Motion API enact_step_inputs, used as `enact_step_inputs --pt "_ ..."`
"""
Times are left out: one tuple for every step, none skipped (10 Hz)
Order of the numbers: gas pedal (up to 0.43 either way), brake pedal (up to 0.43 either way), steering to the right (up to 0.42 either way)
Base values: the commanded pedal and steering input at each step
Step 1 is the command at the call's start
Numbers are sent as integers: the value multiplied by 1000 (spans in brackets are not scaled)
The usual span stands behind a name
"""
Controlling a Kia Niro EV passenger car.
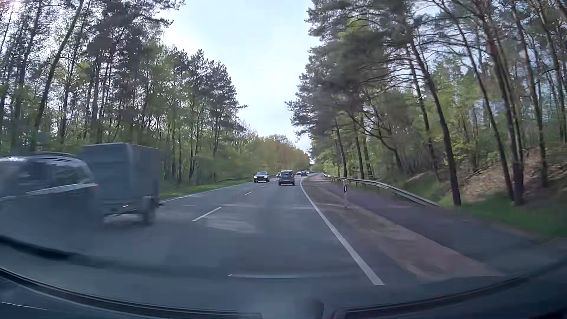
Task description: Follow the waypoints while adhering to traffic rules and regulations
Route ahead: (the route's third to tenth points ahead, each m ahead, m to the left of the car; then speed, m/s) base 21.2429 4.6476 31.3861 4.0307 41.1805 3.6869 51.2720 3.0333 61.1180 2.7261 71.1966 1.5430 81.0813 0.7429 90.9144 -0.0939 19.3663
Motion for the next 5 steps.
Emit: enact_step_inputs --pt "169 0 2" --pt "169 0 2" --pt "169 0 2" --pt "169 0 2" --pt "169 0 2"
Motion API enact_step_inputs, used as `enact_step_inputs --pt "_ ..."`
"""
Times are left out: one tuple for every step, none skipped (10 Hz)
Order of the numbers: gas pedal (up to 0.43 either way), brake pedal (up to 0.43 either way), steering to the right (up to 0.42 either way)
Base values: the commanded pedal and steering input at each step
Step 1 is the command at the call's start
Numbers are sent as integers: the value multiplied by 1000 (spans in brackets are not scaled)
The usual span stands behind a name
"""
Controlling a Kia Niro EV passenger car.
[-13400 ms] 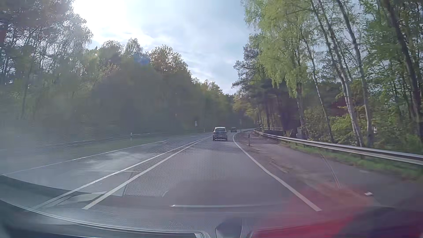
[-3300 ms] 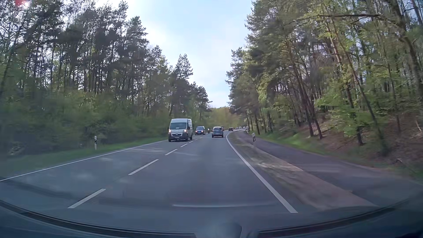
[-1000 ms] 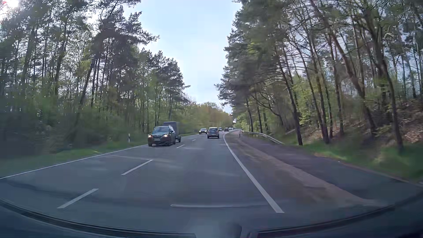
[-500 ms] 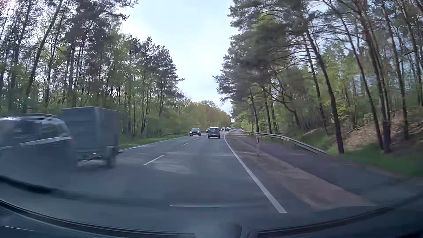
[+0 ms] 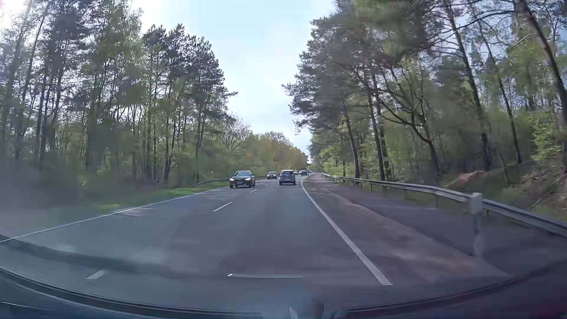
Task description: Follow the waypoints while adhering to traffic rules and regulations
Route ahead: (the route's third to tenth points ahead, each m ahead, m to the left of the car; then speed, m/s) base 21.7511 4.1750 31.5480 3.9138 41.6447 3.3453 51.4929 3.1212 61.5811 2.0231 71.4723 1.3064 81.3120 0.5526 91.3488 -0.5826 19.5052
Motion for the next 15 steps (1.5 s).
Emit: enact_step_inputs --pt "169 0 2" --pt "169 0 2" --pt "169 0 2" --pt "169 0 2" --pt "169 0 3" --pt "169 0 3" --pt "169 0 3" --pt "169 0 3" --pt "169 0 3" --pt "169 0 3" --pt "169 0 3" --pt "169 0 3" --pt "169 0 3" --pt "169 0 3" --pt "157 0 3"
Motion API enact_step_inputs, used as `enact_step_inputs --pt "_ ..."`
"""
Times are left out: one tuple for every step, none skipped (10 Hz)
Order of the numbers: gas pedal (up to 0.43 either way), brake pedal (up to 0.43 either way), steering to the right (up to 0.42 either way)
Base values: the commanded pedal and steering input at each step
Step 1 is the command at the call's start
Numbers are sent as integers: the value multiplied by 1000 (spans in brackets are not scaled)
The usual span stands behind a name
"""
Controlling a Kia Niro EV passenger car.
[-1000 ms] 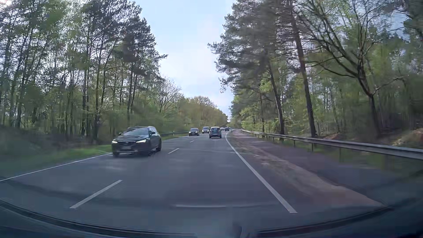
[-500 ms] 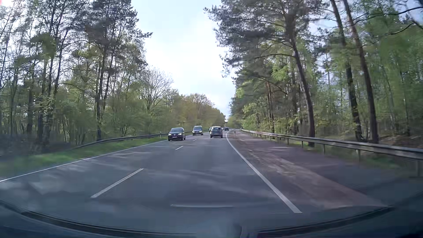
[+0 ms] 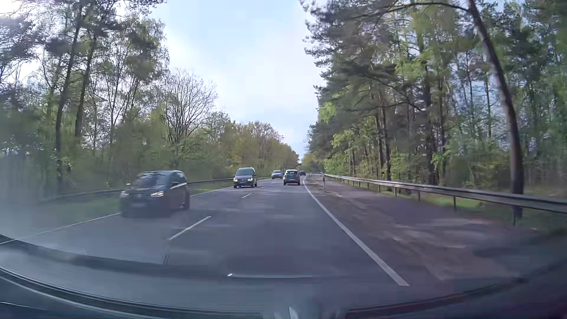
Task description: Follow the waypoints while adhering to traffic rules and regulations
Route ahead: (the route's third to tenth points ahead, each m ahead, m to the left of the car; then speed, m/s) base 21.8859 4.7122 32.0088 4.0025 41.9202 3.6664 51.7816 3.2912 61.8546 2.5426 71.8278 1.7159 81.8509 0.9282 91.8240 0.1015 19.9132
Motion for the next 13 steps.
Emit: enact_step_inputs --pt "150 0 3" --pt "138 0 3" --pt "138 0 4" --pt "138 0 4" --pt "130 0 4" --pt "87 0 4" --pt "79 0 4" --pt "79 0 4" --pt "79 0 4" --pt "79 0 4" --pt "79 0 4" --pt "79 0 4" --pt "79 0 4"
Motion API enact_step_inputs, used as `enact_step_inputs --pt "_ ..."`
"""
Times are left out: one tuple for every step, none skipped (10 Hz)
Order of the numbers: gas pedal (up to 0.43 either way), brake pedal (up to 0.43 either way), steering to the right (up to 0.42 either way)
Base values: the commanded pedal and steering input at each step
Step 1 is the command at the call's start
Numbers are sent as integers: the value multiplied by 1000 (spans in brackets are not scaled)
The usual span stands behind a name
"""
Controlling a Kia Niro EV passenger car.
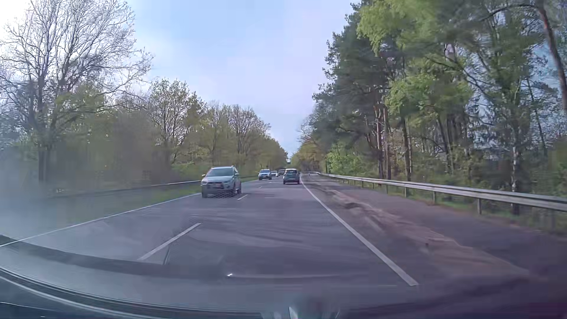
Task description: Follow the waypoints while adhering to traffic rules and regulations
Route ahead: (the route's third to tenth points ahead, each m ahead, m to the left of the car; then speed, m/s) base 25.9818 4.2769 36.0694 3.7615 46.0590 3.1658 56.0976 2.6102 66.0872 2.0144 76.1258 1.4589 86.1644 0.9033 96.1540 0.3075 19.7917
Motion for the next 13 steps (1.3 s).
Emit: enact_step_inputs --pt "79 0 4" --pt "98 0 4" --pt "98 0 4" --pt "110 0 4" --pt "118 0 3" --pt "118 0 3" --pt "118 0 3" --pt "118 0 3" --pt "118 0 3" --pt "118 0 3" --pt "118 0 3" --pt "118 0 3" --pt "118 0 3"
